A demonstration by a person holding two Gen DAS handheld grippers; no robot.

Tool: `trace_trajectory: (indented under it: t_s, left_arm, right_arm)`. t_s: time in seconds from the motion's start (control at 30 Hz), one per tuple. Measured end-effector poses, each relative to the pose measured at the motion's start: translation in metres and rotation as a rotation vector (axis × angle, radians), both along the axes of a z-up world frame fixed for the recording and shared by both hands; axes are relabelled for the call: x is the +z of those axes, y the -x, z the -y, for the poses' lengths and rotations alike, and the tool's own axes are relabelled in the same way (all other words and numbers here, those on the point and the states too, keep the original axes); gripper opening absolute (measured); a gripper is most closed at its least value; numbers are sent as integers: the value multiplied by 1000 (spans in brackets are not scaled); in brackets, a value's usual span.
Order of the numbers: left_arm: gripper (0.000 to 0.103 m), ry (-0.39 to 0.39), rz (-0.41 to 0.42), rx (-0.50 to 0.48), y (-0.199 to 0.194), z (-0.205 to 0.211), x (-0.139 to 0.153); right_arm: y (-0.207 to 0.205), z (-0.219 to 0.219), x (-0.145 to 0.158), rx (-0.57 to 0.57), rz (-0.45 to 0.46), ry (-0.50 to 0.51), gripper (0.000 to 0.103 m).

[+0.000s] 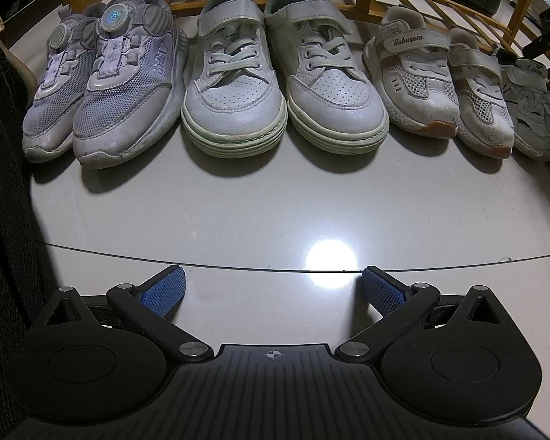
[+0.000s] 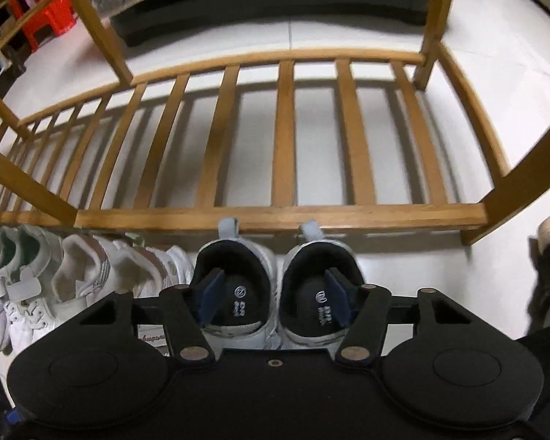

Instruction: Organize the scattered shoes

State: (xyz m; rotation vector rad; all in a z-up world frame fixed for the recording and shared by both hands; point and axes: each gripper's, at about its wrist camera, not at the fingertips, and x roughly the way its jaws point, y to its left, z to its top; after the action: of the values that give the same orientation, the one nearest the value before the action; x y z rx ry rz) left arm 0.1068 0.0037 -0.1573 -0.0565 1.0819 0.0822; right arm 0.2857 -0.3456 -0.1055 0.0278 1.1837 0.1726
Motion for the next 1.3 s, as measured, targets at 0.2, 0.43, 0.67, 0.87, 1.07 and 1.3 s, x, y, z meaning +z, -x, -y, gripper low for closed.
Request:
trace_trajectory:
  t_s: [0.2,0.43,0.67,0.87,1.07,1.3]
  left_arm:
    - [103,0,1,0,-8,-2,-1]
    - [103,0,4,0,-20,-5,-1]
    - [103,0,4,-1,-31,-8,-2]
    - [103,-1,4,-2,-42,-2,3]
    - [103,0,5,-2,-53,10,9]
    - [103,-1,6,-3,-68,9,8]
  right_arm:
    - [-8,-11,-14,24,-39,54,52]
    - [-15,-18,-25,33,-68,87,43]
    - [-15,-17,-32,7,-55,100,25]
    - [8,-15,-21,19,34,97,22]
    - [39,0,-1,-3,147,83,21]
    - [59,31,24,-64,216,52,21]
